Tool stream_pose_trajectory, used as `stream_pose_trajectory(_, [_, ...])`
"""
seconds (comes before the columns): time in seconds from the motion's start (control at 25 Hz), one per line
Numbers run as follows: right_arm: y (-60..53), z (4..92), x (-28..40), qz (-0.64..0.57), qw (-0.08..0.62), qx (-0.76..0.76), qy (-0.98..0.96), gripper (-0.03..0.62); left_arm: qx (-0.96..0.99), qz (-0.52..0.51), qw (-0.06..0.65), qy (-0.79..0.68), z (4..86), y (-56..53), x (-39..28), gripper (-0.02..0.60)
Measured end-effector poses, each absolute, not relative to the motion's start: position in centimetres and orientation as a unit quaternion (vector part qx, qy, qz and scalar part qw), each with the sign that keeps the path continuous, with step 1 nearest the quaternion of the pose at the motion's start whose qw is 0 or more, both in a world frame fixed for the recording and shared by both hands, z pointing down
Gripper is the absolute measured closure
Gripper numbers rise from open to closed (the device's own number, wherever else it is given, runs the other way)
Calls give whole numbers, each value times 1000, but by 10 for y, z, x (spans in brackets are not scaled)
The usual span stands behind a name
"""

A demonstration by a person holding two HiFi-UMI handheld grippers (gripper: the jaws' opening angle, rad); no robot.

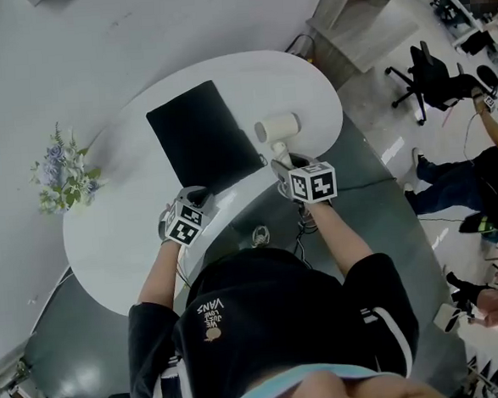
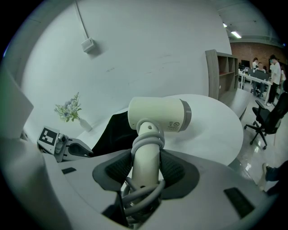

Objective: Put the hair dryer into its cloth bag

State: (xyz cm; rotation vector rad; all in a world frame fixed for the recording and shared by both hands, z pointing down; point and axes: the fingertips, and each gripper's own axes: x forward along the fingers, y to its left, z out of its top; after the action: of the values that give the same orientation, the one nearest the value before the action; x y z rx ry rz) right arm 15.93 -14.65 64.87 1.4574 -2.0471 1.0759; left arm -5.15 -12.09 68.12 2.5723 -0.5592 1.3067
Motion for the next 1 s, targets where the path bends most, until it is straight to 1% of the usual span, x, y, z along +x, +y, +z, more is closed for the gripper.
stream_pose_trajectory(0.08, [-142, 649, 159, 387, 201, 521, -734, 387, 868, 447, 96, -193, 681, -121, -52, 535])
stream_pose_trajectory(0.2, [-133, 648, 157, 385, 203, 517, -737, 388, 870, 440, 98, -200, 678, -121, -49, 546])
stream_pose_trajectory(1.0, [-36, 656, 98, 369, 259, 433, -780, 388, 886, 340, 148, -279, 637, -132, -15, 548])
